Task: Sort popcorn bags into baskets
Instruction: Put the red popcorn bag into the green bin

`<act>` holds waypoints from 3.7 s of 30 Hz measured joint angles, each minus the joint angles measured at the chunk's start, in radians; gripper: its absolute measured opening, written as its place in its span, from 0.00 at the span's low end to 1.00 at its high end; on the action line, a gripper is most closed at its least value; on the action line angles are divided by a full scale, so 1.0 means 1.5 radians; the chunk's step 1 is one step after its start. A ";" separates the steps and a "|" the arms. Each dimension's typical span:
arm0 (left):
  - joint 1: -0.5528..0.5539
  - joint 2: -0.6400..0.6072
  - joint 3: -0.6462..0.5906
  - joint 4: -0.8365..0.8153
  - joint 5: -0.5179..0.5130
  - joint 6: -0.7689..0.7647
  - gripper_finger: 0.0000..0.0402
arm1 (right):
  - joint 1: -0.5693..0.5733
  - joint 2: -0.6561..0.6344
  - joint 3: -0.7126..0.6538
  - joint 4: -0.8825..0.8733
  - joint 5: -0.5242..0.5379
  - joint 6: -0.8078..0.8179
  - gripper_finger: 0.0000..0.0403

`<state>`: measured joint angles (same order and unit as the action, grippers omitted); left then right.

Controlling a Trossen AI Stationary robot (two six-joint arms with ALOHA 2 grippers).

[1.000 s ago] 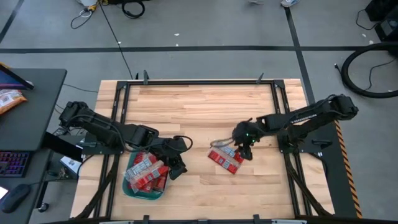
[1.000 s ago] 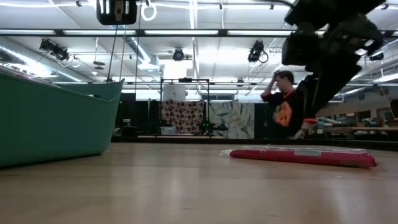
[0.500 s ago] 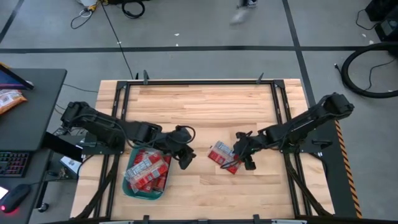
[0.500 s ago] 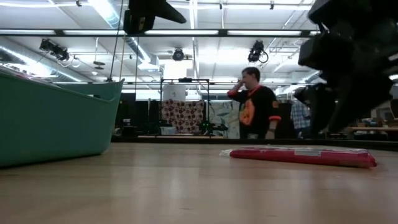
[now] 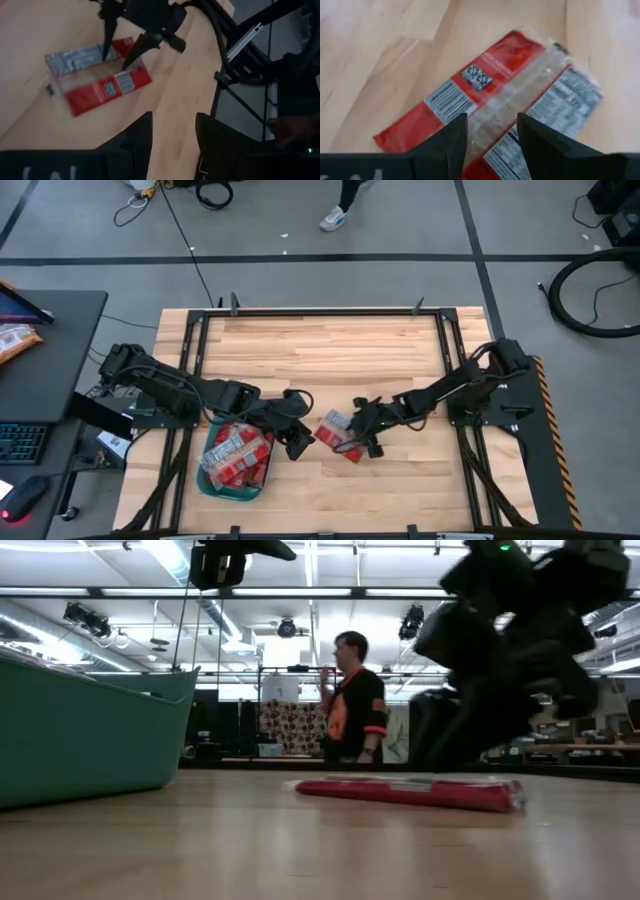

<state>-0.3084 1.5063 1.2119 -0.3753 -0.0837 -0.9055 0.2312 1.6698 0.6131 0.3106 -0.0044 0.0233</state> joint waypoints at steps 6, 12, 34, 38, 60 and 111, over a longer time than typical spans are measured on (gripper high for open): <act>0.000 0.002 0.000 0.007 -0.009 -0.003 0.38 | -0.006 -0.010 0.112 -0.155 0.019 -0.037 0.43; 0.000 0.034 -0.002 0.007 -0.039 0.000 0.38 | -0.003 -0.081 0.184 -0.379 0.070 -0.055 0.42; 0.026 0.144 0.124 -0.063 -0.047 0.137 0.38 | 0.095 -0.322 0.135 -0.654 0.121 0.146 0.40; 0.035 0.143 0.125 -0.090 -0.079 0.189 0.38 | 0.095 -0.324 0.129 -0.639 0.134 0.175 0.40; 0.002 0.180 0.124 -0.165 -0.127 0.651 0.58 | 0.117 -0.332 0.129 -0.602 0.130 0.217 0.40; 0.001 0.388 0.126 -0.123 -0.122 0.682 0.25 | 0.115 -0.331 0.130 -0.529 0.159 0.252 0.40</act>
<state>-0.3065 2.0876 1.4006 -0.5598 -0.2670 0.1169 0.4038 1.1732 0.8074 -0.4829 0.2338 0.4010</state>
